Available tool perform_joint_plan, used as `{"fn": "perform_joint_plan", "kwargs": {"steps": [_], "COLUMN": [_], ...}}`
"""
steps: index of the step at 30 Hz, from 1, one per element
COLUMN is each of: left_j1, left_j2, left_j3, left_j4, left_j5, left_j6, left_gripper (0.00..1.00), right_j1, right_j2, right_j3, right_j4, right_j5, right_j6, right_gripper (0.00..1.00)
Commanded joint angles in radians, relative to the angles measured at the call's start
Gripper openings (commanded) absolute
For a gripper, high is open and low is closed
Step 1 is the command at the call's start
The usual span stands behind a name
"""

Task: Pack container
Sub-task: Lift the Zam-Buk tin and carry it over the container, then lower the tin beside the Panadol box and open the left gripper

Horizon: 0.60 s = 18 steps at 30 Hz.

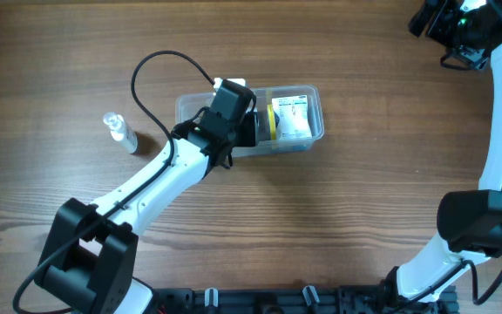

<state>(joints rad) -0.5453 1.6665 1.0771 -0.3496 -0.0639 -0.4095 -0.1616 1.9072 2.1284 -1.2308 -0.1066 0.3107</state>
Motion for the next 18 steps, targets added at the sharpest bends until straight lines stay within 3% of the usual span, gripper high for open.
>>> {"fn": "perform_joint_plan", "kwargs": {"steps": [1, 8, 14, 18], "left_j1": [-0.004, -0.004, -0.004, -0.004], "left_j2": [0.01, 0.01, 0.01, 0.01], "left_j3": [0.017, 0.017, 0.017, 0.017], "left_j4": [0.025, 0.047, 0.045, 0.039], "left_j5": [-0.016, -0.016, -0.005, -0.005], "left_j6": [-0.018, -0.018, -0.018, -0.018], "left_gripper": [0.47, 0.5, 0.32, 0.31], "right_j1": [0.005, 0.004, 0.005, 0.005], "right_j2": [0.001, 0.001, 0.001, 0.001], "right_j3": [0.003, 0.003, 0.003, 0.003], "right_j4": [0.003, 0.003, 0.003, 0.003], "right_j5": [0.013, 0.013, 0.013, 0.013], "right_j6": [0.01, 0.01, 0.01, 0.01], "right_gripper": [1.0, 1.0, 1.0, 1.0]}}
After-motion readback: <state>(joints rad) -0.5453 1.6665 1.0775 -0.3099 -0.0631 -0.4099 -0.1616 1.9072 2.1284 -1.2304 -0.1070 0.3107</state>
